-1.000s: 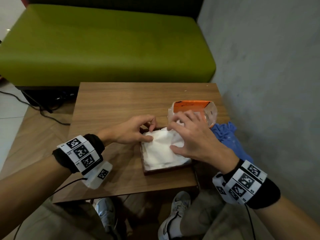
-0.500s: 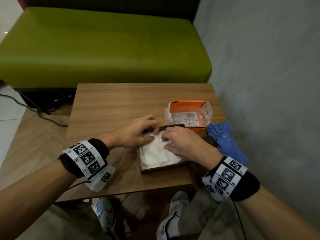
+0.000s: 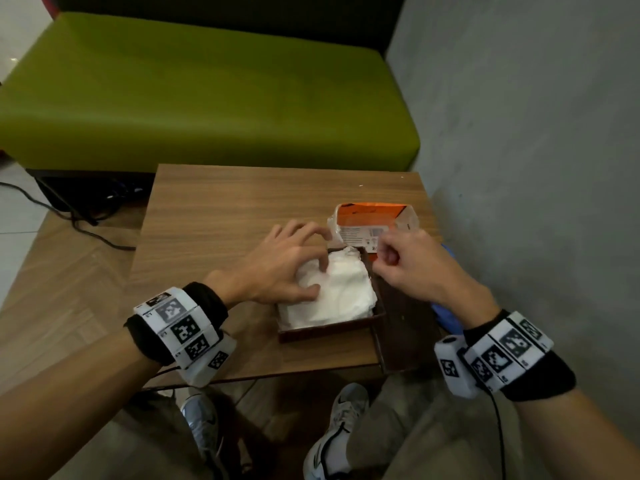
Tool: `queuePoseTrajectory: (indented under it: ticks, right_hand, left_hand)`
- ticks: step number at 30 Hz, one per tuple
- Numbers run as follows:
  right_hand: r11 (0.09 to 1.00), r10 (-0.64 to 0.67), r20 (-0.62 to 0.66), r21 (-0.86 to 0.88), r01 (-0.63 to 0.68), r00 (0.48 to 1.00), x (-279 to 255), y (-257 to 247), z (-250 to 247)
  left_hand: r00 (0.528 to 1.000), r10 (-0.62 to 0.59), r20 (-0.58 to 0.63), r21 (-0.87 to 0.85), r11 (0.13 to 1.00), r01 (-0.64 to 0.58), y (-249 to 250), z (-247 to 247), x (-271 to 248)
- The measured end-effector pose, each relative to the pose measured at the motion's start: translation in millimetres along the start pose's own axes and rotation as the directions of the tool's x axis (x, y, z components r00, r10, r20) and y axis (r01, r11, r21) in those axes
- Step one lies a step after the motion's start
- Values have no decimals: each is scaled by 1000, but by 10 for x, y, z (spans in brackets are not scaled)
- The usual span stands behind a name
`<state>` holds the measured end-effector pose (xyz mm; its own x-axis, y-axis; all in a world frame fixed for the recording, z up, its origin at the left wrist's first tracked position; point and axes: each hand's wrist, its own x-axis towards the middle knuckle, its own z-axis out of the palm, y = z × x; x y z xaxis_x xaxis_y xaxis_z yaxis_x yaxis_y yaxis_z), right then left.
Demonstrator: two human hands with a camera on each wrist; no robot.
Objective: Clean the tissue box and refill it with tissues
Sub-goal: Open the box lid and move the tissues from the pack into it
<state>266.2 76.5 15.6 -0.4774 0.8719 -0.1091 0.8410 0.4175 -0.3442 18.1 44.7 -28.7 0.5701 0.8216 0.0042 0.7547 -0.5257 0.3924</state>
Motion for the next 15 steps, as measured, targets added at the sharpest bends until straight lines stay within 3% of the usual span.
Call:
queuePoseTrajectory:
  ticks: [3,5,9,15]
  right_hand:
    - [978,128,196,-188,-90,972,-34,69,94]
    - [968,140,233,-238,-83,962,-29,134,170]
    - [969,91,314,-245,-12,945,14,257,294]
    - [957,-45,218,-270,104,975,100,400,615]
  left_hand:
    - [990,133,-48,174,977,-123,206,21,64]
    - [979,201,21,239,950,-200,294,78,102]
    - [959,188,212,163,961,-224,284,205,108]
    - [945,181,271,144,963,-226,211,257,67]
